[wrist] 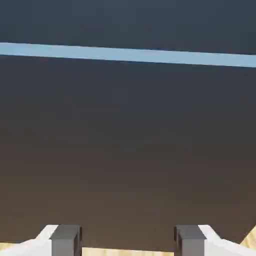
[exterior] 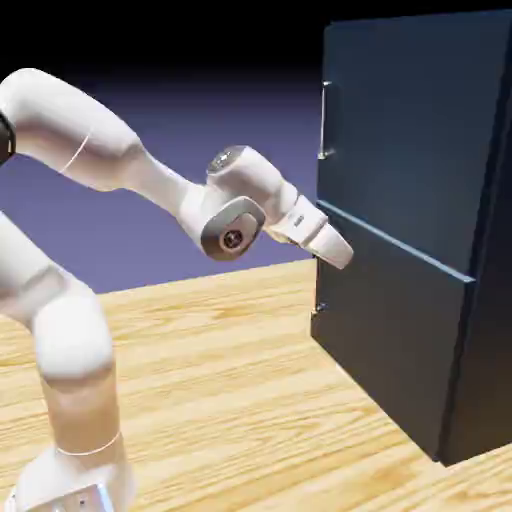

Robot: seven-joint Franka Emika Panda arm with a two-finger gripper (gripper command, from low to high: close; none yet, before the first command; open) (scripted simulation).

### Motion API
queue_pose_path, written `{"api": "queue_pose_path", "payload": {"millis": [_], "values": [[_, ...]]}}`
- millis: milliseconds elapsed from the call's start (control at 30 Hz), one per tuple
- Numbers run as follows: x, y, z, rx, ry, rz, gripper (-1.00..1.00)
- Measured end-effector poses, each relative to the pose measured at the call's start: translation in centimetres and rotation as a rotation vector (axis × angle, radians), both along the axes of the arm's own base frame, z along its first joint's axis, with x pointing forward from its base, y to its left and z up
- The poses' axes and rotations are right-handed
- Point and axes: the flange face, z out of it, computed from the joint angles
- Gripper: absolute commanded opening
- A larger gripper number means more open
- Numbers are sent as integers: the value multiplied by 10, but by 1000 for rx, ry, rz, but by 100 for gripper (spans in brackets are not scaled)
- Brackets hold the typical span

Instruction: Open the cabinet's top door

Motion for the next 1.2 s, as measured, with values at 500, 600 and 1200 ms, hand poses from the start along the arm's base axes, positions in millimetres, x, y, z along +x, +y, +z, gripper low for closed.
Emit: {"api": "queue_pose_path", "payload": {"millis": [500,600,1200], "values": [[-10,36,146,866,-393,-539,0],[-14,52,165,1056,-446,-602,0],[-8,183,179,2216,-421,-828,0]]}}
